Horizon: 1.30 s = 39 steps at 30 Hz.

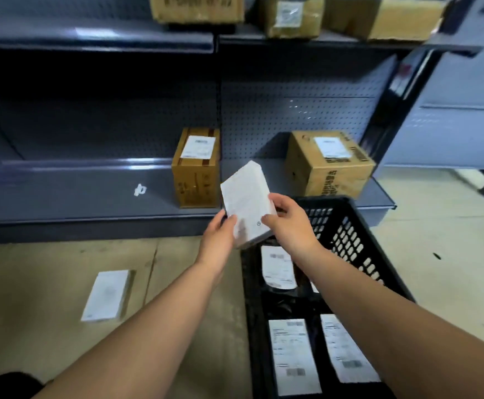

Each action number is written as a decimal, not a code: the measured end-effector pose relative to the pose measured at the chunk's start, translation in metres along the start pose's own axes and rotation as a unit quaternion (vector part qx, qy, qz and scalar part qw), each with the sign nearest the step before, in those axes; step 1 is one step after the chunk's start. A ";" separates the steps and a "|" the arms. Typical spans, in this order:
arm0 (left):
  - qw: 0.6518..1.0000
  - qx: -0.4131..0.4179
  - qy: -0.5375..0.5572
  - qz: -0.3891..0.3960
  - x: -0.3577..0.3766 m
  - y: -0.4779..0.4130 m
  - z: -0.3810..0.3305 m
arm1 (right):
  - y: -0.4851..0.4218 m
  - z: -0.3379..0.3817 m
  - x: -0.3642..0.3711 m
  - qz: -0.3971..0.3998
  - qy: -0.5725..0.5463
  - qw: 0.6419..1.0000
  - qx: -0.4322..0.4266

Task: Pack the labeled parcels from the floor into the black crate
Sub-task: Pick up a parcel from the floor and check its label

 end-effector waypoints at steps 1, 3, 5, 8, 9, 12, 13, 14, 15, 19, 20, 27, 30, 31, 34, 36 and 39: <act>0.999 -0.018 0.025 0.040 0.025 0.002 0.001 | 0.011 0.007 -0.013 -0.003 0.030 0.999 -0.019; 0.987 -0.062 0.094 0.118 0.069 0.007 0.006 | 0.035 0.018 -0.034 -0.003 0.109 0.992 -0.064; 0.968 -0.084 0.158 0.174 0.100 0.008 0.013 | 0.055 0.018 -0.045 0.016 0.218 0.971 -0.098; 0.944 -0.080 0.247 0.204 0.129 0.007 0.021 | 0.075 -0.002 -0.055 0.046 0.410 0.902 -0.129; 0.937 -0.074 0.275 0.203 0.133 0.006 0.023 | 0.079 -0.012 -0.060 0.047 0.463 0.874 -0.142; 0.912 -0.068 0.356 0.189 0.136 -0.003 0.038 | 0.088 -0.041 -0.081 0.044 0.570 0.801 -0.177; 0.906 -0.074 0.374 0.184 0.134 -0.006 0.044 | 0.090 -0.050 -0.088 0.038 0.591 0.783 -0.192; 0.904 -0.081 0.378 0.182 0.133 -0.009 0.049 | 0.091 -0.058 -0.094 0.032 0.610 0.764 -0.208; 0.908 -0.088 0.367 0.183 0.131 -0.012 0.054 | 0.092 -0.066 -0.098 0.028 0.625 0.748 -0.223; 0.949 -0.136 0.211 0.189 0.127 -0.024 0.066 | 0.090 -0.093 -0.110 0.031 0.640 0.719 -0.269; 0.955 -0.143 0.188 0.177 0.125 -0.026 0.068 | 0.087 -0.097 -0.116 0.011 0.631 0.732 -0.256; 0.961 -0.149 0.189 0.137 0.140 -0.052 0.097 | 0.053 -0.185 -0.184 -0.149 0.028 0.977 0.153; 0.969 -0.171 0.099 0.150 0.143 -0.061 0.115 | 0.050 -0.207 -0.184 -0.145 -0.115 0.962 0.202; 0.968 -0.180 0.069 0.159 0.144 -0.063 0.120 | 0.051 -0.210 -0.183 -0.131 -0.112 0.964 0.204; 0.961 -0.202 -0.011 0.190 0.146 -0.070 0.133 | 0.052 -0.228 -0.180 -0.060 -0.112 0.966 0.227; 0.961 -0.203 -0.058 0.177 0.143 -0.076 0.138 | 0.054 -0.248 -0.171 0.004 -0.137 0.957 0.257; 0.969 -0.181 -0.129 0.105 0.136 -0.086 0.139 | 0.055 -0.282 -0.166 0.007 -0.161 0.947 0.278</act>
Point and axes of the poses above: each hand's wrist, its own y-axis away from the middle knuckle, its own x-axis out of the palm, z = x × y, the point moved 7 cm from there along -y, towards the middle knuckle, and after that the axes turned 15 degrees about z, right-handed, at the moved point
